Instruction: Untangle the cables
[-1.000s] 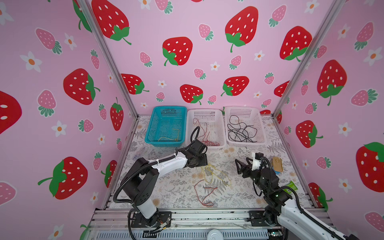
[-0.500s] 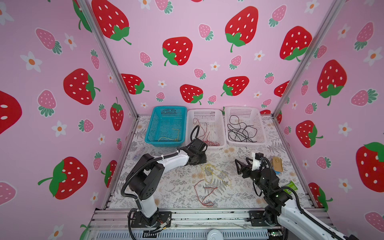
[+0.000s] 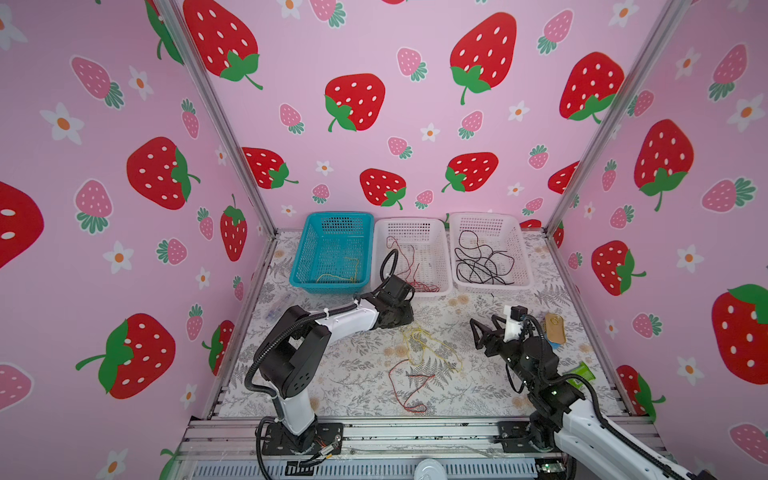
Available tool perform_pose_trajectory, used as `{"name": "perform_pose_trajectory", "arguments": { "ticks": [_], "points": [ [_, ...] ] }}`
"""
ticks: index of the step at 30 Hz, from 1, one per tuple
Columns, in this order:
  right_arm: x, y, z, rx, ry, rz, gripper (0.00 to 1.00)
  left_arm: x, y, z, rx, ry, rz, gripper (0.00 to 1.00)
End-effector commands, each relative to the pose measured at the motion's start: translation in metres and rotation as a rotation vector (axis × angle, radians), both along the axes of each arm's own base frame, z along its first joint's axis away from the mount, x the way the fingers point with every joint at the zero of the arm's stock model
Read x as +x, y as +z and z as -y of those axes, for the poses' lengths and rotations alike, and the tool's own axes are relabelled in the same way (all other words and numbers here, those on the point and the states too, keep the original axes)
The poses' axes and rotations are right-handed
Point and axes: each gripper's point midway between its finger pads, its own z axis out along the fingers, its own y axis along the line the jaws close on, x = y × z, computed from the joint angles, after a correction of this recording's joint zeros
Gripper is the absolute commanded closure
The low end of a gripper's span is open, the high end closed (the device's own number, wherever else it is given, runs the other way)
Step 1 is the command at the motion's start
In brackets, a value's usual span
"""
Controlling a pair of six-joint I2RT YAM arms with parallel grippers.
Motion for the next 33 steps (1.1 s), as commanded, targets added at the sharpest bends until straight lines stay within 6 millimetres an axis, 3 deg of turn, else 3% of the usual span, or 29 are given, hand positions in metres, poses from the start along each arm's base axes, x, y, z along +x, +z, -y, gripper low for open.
{"name": "perform_pose_trajectory", "arguments": {
  "ticks": [1,13,18,30,33],
  "points": [
    [-0.001,0.007,-0.001,0.027,0.005,0.023,0.18,-0.008,-0.020,-0.006,0.025,0.020,-0.073,0.71],
    [-0.001,0.006,-0.001,0.027,0.007,0.023,0.18,-0.018,-0.032,-0.010,0.030,0.018,-0.106,0.70],
    [-0.001,0.007,-0.001,0.026,0.005,0.025,0.18,-0.018,-0.030,-0.010,0.025,0.018,-0.099,0.76],
    [-0.001,0.006,-0.001,0.022,0.002,0.025,0.18,-0.015,0.009,-0.009,-0.011,0.003,-0.034,1.00],
    [-0.001,0.006,-0.001,0.022,0.004,0.026,0.18,-0.017,0.022,-0.011,-0.024,0.004,-0.013,1.00]
  ]
}}
